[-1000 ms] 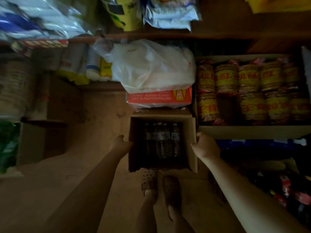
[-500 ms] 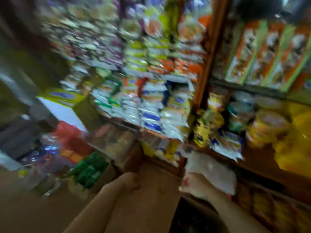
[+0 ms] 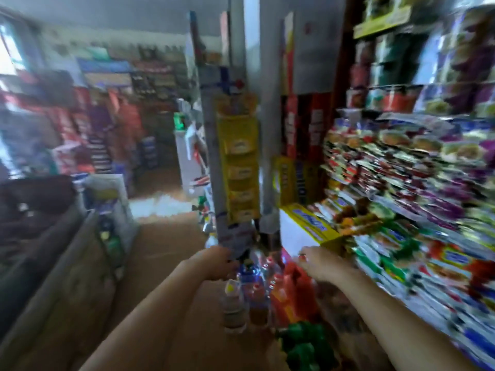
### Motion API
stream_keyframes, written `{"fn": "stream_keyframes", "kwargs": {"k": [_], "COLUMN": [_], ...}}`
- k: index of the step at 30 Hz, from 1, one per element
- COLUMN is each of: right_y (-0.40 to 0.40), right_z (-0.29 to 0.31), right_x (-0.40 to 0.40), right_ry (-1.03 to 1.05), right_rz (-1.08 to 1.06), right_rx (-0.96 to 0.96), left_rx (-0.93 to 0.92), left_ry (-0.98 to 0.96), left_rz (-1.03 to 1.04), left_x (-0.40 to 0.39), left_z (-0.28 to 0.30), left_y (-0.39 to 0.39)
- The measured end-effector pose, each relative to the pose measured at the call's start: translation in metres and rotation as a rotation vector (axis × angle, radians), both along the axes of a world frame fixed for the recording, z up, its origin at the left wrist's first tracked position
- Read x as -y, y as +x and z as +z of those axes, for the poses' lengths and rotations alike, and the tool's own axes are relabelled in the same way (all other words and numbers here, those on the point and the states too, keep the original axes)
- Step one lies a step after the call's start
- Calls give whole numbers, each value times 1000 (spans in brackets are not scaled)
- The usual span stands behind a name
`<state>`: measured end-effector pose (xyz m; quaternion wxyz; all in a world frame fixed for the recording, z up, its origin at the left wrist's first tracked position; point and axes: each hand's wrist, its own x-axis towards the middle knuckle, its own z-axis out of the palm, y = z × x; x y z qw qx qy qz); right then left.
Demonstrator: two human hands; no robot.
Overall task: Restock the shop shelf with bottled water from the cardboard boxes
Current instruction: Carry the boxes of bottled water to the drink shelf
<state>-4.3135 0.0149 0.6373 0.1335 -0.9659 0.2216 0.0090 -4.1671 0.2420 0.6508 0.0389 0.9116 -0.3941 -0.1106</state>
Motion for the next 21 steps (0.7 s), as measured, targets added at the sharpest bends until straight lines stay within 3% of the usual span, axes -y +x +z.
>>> {"fn": "stream_keyframes", "kwargs": {"k": [9,21], "right_y": [284,641], "right_z": [54,54], "right_x": [-122,-130], "right_ry": [7,13], "right_rz": [312,502], "right_rx": [56,32], "left_rx": [157,50], "left_ry": [68,48], "left_rz": [325,552], "left_x": [-137,-148], "left_z": [42,54], "left_y": [206,510]}}
